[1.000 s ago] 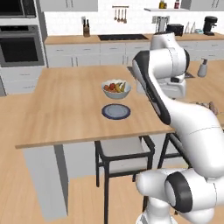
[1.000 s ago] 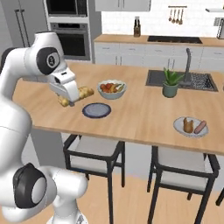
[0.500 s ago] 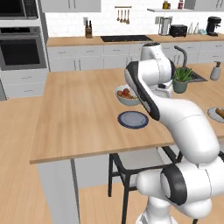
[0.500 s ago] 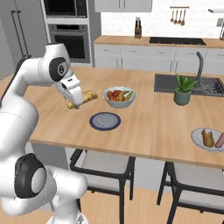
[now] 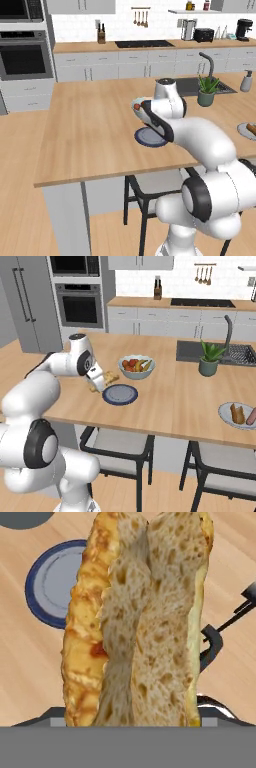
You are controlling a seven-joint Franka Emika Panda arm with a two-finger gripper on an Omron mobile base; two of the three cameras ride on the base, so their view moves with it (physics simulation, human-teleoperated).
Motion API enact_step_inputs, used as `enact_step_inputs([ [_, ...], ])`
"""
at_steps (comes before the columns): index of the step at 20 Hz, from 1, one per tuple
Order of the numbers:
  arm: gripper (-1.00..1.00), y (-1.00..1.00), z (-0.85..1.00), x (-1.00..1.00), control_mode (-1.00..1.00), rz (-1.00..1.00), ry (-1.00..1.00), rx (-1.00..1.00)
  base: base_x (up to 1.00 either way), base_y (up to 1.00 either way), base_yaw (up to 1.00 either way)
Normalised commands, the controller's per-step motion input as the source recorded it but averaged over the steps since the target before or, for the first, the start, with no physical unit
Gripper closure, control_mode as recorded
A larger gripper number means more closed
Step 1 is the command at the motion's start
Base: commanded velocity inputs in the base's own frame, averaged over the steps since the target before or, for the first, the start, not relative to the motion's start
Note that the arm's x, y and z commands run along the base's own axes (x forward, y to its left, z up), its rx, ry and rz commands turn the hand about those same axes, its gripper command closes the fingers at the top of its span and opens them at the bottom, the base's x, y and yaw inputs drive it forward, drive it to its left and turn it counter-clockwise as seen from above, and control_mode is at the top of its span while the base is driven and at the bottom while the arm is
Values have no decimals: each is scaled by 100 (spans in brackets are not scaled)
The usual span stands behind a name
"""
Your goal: Place one bun and one sausage from the bowl on each plate.
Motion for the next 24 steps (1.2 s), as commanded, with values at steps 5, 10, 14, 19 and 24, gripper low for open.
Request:
enact_step_inputs([
  [5,100,-16,-84,79,-100,-1,-16,1,0,0,0],
  [10,100,-12,-41,86,-100,0,-4,3,0,0,0],
  [14,100,0,-11,95,-100,0,-1,3,0,0,0],
  [19,100,2,-12,81,-100,0,3,3,0,0,0],
  [24,100,24,-54,53,-100,0,13,0,0,0,0],
])
